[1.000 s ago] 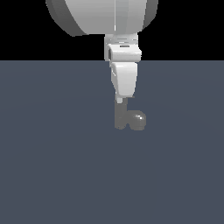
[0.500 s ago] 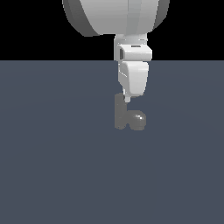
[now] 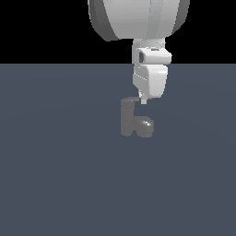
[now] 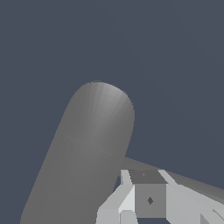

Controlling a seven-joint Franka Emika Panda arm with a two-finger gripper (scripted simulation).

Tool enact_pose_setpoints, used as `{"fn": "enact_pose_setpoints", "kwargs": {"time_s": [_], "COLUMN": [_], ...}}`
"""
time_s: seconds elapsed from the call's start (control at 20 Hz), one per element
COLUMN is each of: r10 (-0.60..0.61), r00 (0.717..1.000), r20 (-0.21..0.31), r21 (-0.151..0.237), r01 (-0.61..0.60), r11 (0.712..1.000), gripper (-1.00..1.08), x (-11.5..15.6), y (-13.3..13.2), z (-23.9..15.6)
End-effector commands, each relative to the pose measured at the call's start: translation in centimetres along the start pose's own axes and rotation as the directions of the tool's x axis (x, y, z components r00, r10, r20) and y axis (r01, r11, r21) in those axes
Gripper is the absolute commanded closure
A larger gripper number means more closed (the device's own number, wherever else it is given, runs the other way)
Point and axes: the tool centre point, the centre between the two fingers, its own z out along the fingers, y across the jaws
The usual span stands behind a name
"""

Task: Turn on the faucet by rotating a designated handle.

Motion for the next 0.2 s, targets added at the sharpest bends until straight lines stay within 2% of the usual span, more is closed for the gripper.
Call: {"fn": "enact_pose_setpoints", "kwargs": {"time_s": [0.0,0.15], "r10": [0.042,0.046], "r00": [0.999,0.999], "r20": [-0.005,-0.006], "r21": [0.002,0.001], "r01": [-0.042,-0.046], "r11": [0.999,0.999], "gripper": [1.08,1.08], "x": [3.29,4.17], "y": [-0.11,-0.44], "z": [0.16,0.17]}}
